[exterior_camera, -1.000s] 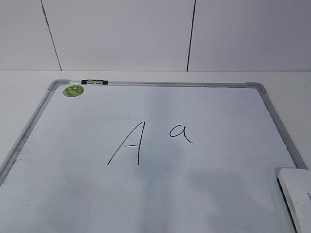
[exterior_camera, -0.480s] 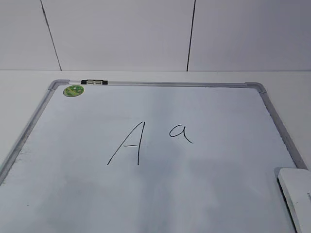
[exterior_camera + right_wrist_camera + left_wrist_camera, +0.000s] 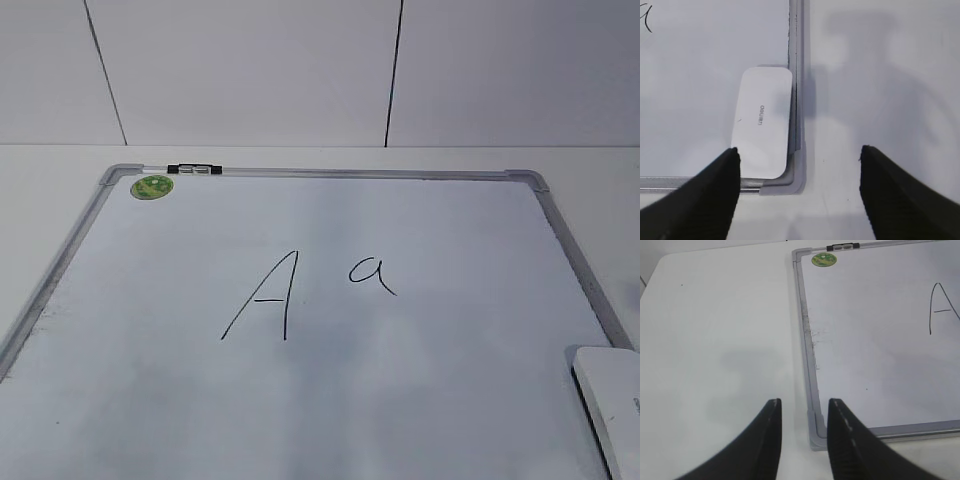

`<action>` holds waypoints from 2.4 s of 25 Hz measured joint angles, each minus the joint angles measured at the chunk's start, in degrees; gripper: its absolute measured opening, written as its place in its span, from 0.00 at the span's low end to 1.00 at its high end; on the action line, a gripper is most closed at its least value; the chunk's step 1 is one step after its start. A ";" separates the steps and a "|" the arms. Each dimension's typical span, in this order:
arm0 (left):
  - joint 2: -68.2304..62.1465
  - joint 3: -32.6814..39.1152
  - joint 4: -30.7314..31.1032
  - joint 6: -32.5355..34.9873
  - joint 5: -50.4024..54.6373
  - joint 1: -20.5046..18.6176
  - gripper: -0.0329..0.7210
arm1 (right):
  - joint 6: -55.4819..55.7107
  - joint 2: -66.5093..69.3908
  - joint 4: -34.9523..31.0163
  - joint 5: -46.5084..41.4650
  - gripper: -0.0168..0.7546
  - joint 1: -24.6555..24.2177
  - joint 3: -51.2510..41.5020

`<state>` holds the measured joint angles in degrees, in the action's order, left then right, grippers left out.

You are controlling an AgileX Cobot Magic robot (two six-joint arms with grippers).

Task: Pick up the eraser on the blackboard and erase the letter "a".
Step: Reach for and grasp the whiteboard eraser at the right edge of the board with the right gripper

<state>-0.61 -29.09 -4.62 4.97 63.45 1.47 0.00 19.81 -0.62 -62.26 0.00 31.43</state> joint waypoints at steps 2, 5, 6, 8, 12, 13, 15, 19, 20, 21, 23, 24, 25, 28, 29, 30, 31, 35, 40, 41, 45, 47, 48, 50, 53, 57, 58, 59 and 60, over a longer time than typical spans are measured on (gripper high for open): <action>0.00 0.00 0.00 0.00 0.00 0.00 0.36 | 0.00 1.70 0.23 1.71 0.79 0.00 0.00; 0.00 0.00 0.00 0.00 0.00 0.00 0.36 | 0.00 3.42 0.62 4.37 0.79 0.00 0.00; 0.00 0.00 0.00 0.00 0.00 0.00 0.36 | 0.00 3.87 0.62 5.21 0.79 0.00 0.00; 0.00 0.00 0.00 0.00 0.00 0.00 0.36 | 0.00 4.52 0.62 6.60 0.79 0.38 0.00; 0.00 0.00 0.00 0.00 0.00 0.00 0.36 | 0.00 7.24 1.21 8.39 0.79 1.03 0.00; 0.00 0.00 0.00 0.00 0.00 0.00 0.36 | 0.37 8.22 1.21 8.78 0.79 1.06 0.00; 0.00 0.00 0.00 0.00 0.00 0.00 0.36 | 0.90 9.91 0.96 9.15 0.79 1.16 0.00; 0.00 0.00 0.00 0.00 0.00 0.00 0.36 | 2.28 11.88 -0.59 9.25 0.79 1.97 0.00; 0.00 0.00 0.00 0.00 0.00 0.00 0.36 | 2.41 12.38 -0.81 9.25 0.79 2.33 0.00; 0.00 0.00 0.00 0.00 0.00 0.00 0.36 | 2.62 12.77 -0.81 8.99 0.79 2.79 0.00; 0.00 0.00 0.00 0.00 0.00 0.10 0.36 | 2.74 14.40 -0.81 8.25 0.79 3.82 0.00; 0.00 0.00 0.00 0.00 0.00 0.10 0.36 | 2.83 15.28 -0.90 7.57 0.79 4.49 0.00; 0.00 0.00 0.00 0.00 0.00 0.10 0.36 | 2.87 16.57 -0.90 7.02 0.79 5.19 0.00; 0.00 0.00 0.00 0.00 0.00 0.10 0.36 | 2.96 21.19 -0.93 5.96 0.79 7.01 0.00; 0.00 0.00 0.00 0.00 0.00 0.10 0.36 | 2.96 22.94 -1.16 5.84 0.79 7.55 0.00; 0.00 0.00 0.00 0.00 0.00 0.10 0.36 | 2.96 24.66 -1.54 5.84 0.79 7.65 0.00; 0.00 0.00 0.00 0.00 0.00 0.10 0.36 | 2.96 26.01 -1.67 5.81 0.79 7.75 0.00; 0.00 0.00 0.00 0.00 0.00 0.10 0.36 | 2.96 31.49 -2.02 5.59 0.79 7.75 0.00; 0.00 0.00 0.00 0.00 0.00 0.10 0.36 | 2.96 36.83 -3.78 6.36 0.79 7.75 0.09; 0.00 0.00 0.00 0.00 0.00 0.10 0.36 | 2.96 37.75 -4.27 6.62 0.79 7.75 0.22; 0.00 0.00 0.00 0.00 0.00 0.10 0.36 | 2.96 40.86 -6.00 7.75 0.79 7.75 1.72; 0.00 0.00 0.00 0.00 0.00 0.10 0.36 | 2.96 42.40 -6.78 8.00 0.79 7.75 2.72; 0.00 0.00 0.00 0.00 0.00 0.10 0.36 | 2.96 43.12 -7.20 8.23 0.79 7.75 3.25; 0.00 0.00 0.00 0.00 0.00 0.10 0.36 | 2.96 44.55 -7.64 8.42 0.79 7.75 3.97; 0.00 0.00 0.00 0.00 0.00 0.10 0.36 | 2.96 47.14 -8.56 8.87 0.79 7.75 4.47; 0.00 0.00 0.00 0.00 0.00 0.10 0.36 | 2.96 50.32 -9.47 9.19 0.79 7.75 4.52; 0.00 0.00 0.00 0.00 0.00 0.10 0.36 | 2.96 50.58 -9.59 9.59 0.79 7.75 4.52; 0.00 0.00 0.00 0.00 0.00 0.10 0.36 | 2.96 50.84 -9.68 9.89 0.79 7.75 4.61; 0.00 0.00 0.00 0.00 0.00 0.10 0.36 | 2.96 50.86 -9.83 10.00 0.79 7.75 4.61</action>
<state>-0.61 -29.09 -4.62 4.97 63.45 1.58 2.96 70.68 -10.44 -52.27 7.75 36.04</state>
